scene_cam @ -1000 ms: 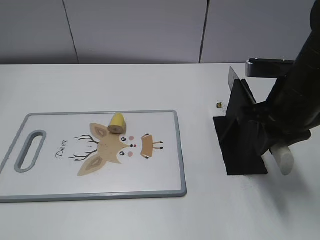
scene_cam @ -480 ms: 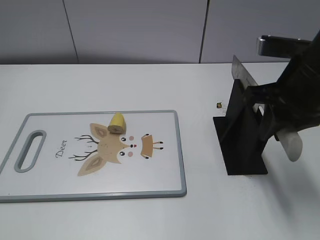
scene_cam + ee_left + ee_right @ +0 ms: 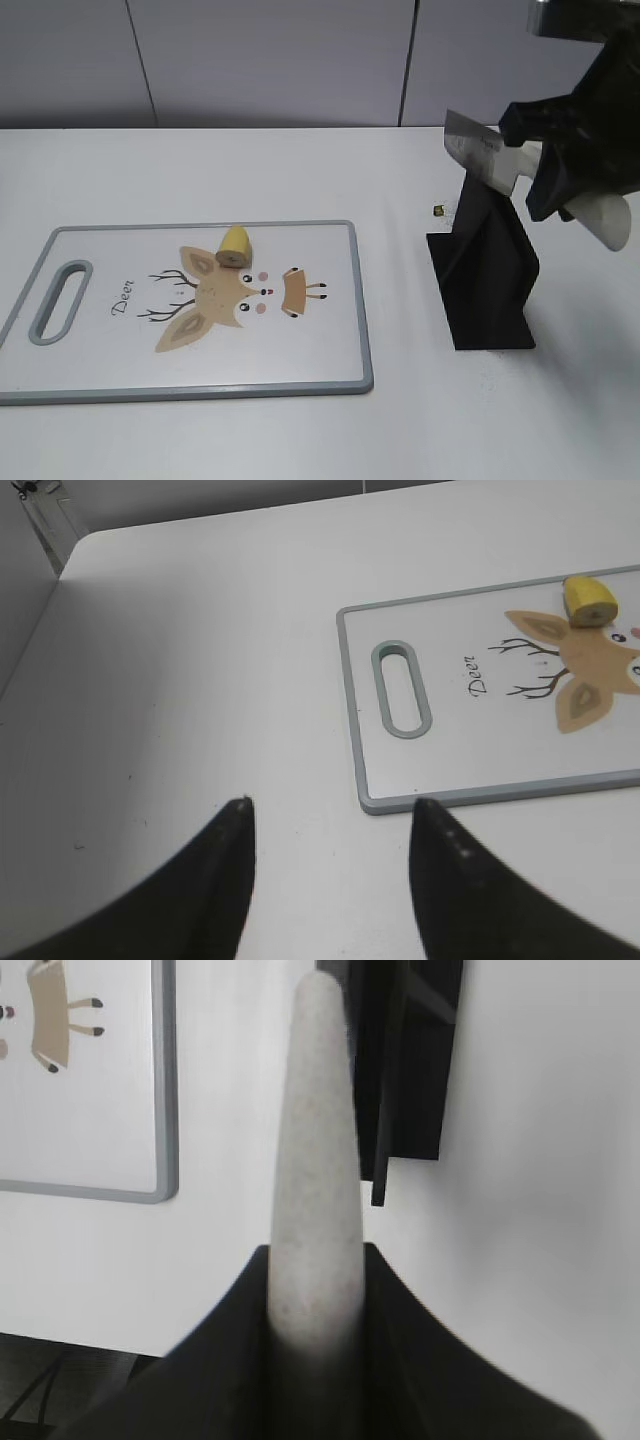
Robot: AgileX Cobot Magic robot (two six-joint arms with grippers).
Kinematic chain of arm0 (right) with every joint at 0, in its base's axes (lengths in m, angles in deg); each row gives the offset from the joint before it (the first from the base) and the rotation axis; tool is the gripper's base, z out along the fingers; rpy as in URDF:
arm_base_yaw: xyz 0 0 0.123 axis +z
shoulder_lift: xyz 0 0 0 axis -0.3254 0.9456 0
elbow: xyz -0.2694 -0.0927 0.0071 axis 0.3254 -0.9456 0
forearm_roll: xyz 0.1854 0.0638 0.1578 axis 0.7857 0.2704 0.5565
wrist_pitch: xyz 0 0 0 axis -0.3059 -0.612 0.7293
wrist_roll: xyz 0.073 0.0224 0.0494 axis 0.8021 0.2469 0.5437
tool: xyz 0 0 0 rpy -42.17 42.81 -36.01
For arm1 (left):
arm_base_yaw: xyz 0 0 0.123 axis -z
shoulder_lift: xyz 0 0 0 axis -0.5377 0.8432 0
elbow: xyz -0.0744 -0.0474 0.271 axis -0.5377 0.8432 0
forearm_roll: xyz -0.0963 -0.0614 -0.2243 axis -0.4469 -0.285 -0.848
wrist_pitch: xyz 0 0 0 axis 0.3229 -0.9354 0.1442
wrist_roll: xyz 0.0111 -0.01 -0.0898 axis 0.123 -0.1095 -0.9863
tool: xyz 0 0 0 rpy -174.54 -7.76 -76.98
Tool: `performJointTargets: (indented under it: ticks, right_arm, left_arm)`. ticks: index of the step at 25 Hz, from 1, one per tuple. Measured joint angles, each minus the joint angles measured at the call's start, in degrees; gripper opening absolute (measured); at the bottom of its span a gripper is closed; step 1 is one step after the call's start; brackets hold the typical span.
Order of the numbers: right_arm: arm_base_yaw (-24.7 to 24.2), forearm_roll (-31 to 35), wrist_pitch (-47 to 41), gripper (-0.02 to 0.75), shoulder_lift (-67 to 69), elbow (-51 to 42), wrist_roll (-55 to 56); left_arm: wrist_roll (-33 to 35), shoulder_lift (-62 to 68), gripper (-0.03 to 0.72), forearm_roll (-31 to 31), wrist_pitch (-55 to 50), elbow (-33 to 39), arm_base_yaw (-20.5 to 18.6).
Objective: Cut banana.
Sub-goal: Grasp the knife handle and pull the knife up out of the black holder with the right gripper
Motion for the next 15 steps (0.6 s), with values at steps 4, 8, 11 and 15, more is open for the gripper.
performJointTargets:
  ticks: [4,8,11,15]
  right_arm:
    - [0.0,-0.99,-2.78,0.159,0.0,3.69,-0.49]
    - [0.0,-2.04,-5.36,0.159,0.0,7.82,-0.82]
    - [0.0,-2.24,-6.85,0.159,0.0,10.67,-3.77]
    - [0.0,-1.62,-7.21,0.159,0.0,14.3,-9.68]
  left_arm:
    - [0.0,0.0,0.489,0.0,0.0,0.0,0.0]
    - [0.0,0.0,0.489,0.0,0.0,0.0,0.0]
    - [0.0,0.0,0.489,0.0,0.0,0.0,0.0]
    - [0.0,0.0,0.489,0.0,0.0,0.0,0.0]
